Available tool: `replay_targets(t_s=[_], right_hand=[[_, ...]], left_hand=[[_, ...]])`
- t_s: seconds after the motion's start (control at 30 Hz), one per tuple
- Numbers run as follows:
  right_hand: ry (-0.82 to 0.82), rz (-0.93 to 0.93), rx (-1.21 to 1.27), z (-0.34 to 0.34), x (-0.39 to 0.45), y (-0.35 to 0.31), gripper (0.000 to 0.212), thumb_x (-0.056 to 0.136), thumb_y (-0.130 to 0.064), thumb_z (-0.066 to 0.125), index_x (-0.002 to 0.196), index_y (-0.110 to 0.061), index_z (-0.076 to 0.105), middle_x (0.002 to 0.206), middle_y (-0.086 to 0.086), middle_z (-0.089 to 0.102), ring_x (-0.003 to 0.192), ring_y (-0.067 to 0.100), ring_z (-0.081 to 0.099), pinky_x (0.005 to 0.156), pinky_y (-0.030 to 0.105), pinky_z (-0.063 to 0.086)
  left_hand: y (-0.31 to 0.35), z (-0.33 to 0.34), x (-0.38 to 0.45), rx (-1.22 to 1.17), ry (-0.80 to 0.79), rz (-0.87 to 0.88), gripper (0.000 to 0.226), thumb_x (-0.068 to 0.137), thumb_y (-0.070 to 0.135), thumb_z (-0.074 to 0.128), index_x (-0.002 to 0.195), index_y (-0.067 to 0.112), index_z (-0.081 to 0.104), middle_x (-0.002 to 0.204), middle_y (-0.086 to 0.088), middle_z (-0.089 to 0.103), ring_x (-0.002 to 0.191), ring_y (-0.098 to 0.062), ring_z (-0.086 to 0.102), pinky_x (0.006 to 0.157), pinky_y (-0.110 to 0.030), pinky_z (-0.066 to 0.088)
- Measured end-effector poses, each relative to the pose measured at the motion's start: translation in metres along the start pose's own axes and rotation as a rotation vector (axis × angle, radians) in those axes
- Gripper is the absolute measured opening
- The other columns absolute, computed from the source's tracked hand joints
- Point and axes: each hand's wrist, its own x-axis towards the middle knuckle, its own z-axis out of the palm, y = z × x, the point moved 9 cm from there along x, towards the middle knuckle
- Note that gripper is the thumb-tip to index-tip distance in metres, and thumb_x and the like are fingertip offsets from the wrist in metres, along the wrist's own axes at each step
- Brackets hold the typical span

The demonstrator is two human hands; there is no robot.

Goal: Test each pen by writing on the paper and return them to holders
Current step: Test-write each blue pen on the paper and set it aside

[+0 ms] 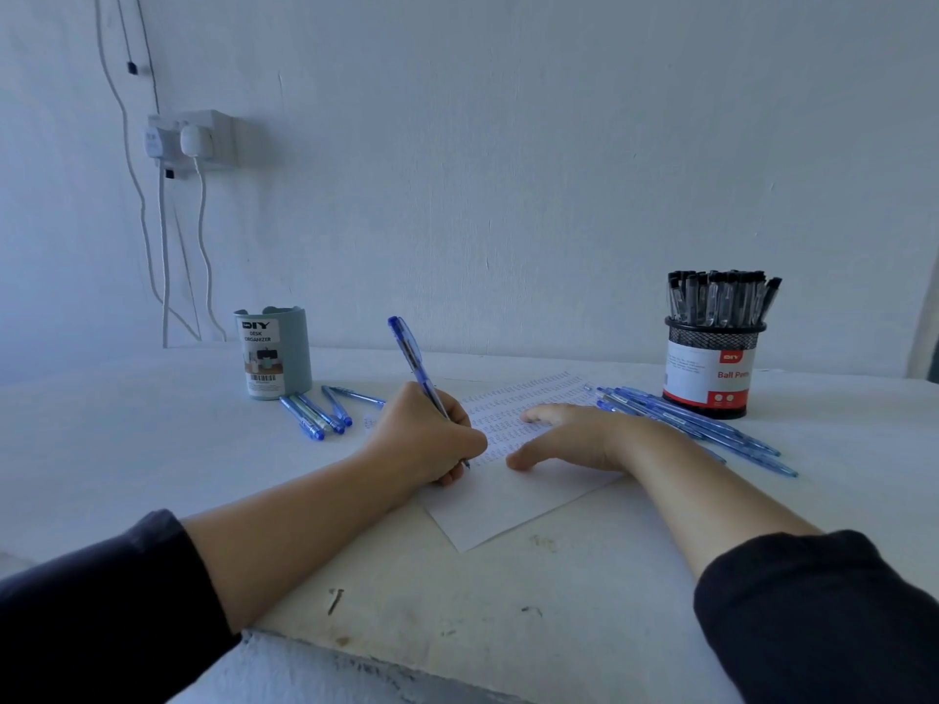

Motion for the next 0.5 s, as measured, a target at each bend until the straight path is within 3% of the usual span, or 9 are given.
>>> replay_targets(t_s=[0.4,0.5], right_hand=[[-0.011,-0.007,0.007,0.0015,-0.0022,-0.0022,0.082,0.076,-0.052,0.067,0.146,-0.032,0.031,0.154,-0.007,0.027,0.141,0.016,0.025,0.113,0.036,0.024],[-0.01,-0.013,-0.001,0.001,-0.0021,-0.0029,0.081,0.077,-0.051,0.066,0.147,-0.031,0.03,0.155,-0.006,0.027,0.141,0.017,0.025,0.113,0.036,0.024]], left_hand=[[-0.0004,0.0007,0.0006,-0.007,-0.003,0.018,0.009,0.07,0.0,0.064,0.063,0.005,0.061,0.047,-0.006,0.058,0.042,-0.014,0.053,0.046,-0.021,0.048],[-0.0035,-0.0059,0.0037,-0.159,0.023,-0.012,0.01,0.076,-0.002,0.061,0.067,0.003,0.059,0.053,-0.01,0.058,0.04,-0.013,0.051,0.043,-0.021,0.044]])
